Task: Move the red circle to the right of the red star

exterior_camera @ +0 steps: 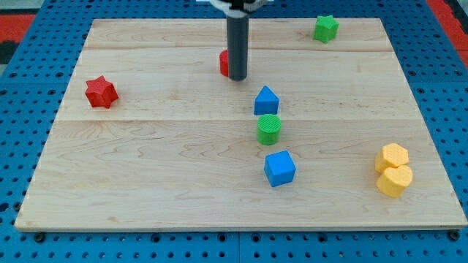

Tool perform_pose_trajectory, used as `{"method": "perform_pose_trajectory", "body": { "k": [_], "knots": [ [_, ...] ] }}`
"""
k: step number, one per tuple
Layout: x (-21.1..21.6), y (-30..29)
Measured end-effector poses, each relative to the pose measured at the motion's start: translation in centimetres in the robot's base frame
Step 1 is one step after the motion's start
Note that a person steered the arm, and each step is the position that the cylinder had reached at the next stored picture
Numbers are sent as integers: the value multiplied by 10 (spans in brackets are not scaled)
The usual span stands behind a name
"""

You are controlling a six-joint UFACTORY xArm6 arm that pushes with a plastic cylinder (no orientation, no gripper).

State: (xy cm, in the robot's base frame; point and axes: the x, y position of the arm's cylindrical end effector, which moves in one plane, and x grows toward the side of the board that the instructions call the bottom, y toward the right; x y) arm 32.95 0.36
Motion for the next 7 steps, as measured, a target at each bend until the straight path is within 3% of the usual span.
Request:
{"method": "perform_pose_trajectory", "body": {
  "k": [3, 4, 6, 7],
  "knots": [
    [-51, 9],
    [-56, -24],
    [-45, -168],
    [0, -185]
  ]
}}
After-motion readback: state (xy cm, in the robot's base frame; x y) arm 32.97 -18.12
